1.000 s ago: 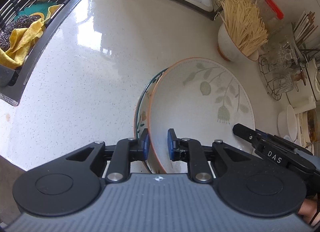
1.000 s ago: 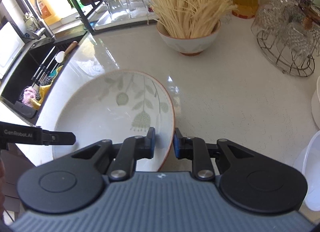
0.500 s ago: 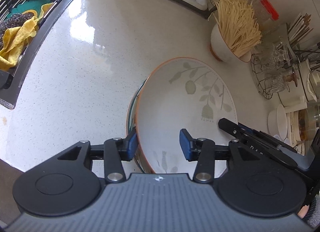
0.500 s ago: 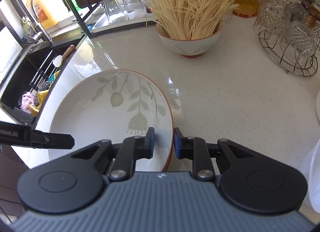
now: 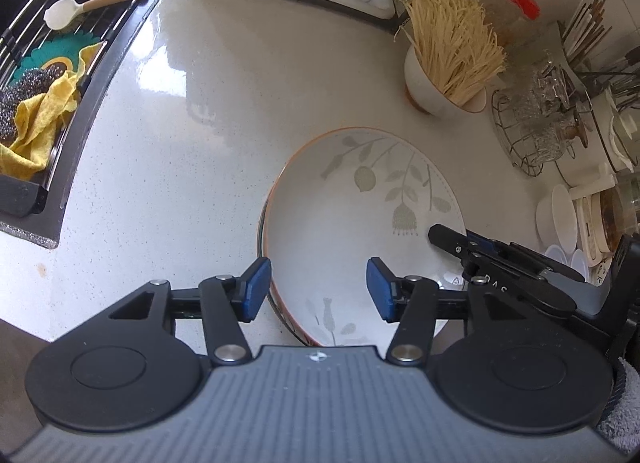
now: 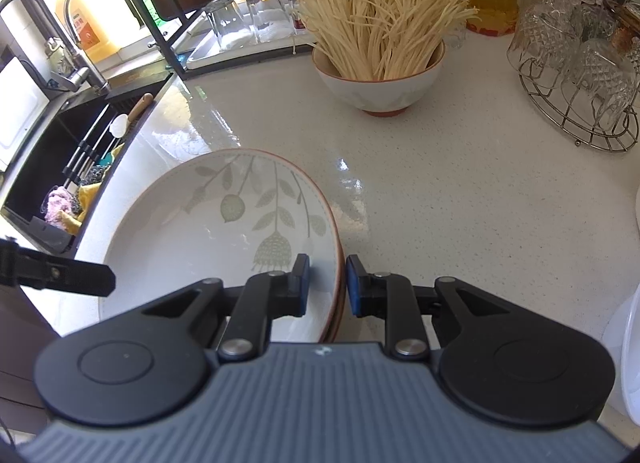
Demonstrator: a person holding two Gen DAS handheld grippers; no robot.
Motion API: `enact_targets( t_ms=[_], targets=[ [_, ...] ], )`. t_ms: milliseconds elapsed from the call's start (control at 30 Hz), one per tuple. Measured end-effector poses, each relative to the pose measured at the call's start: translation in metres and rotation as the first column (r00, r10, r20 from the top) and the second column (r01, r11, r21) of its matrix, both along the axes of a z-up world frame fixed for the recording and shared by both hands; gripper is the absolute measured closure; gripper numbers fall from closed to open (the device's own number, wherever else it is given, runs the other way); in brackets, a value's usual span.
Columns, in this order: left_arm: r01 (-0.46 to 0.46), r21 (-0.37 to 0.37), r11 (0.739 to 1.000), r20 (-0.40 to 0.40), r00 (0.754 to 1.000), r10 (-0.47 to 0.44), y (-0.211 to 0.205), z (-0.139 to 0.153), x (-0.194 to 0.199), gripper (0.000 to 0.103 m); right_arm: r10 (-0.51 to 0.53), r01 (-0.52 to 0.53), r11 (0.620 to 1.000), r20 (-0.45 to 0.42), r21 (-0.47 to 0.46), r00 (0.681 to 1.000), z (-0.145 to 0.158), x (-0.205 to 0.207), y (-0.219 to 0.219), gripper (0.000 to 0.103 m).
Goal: Organize plates and bowls
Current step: 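Open the left gripper while the right gripper lowers the plate onto the stack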
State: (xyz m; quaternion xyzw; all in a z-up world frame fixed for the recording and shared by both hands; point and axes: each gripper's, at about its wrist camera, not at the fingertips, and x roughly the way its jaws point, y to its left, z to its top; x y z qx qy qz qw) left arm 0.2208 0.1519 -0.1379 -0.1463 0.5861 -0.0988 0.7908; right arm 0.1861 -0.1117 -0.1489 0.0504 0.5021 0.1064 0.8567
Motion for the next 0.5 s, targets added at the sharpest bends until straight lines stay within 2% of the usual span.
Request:
enact_targets(
  t_ms=[200, 500],
  targets=[
    [0.015, 0.032, 0.999, 0.078, 0.997, -0.018, -0.013, 0.02, 0.001, 0.044, -0.002, 0.001, 1.0, 0.036, 0.022, 0.999, 0.01, -0.003, -0.003, 0.08],
    [0.072, 0.075, 0.995, 0.23, 0.969, -0.087, -0.05, 0.061, -0.001, 0.044, -0.034, 0.024, 0.998, 0.168, 0.06, 0.985, 0.057, -0.013, -0.024, 0.08]
  ],
)
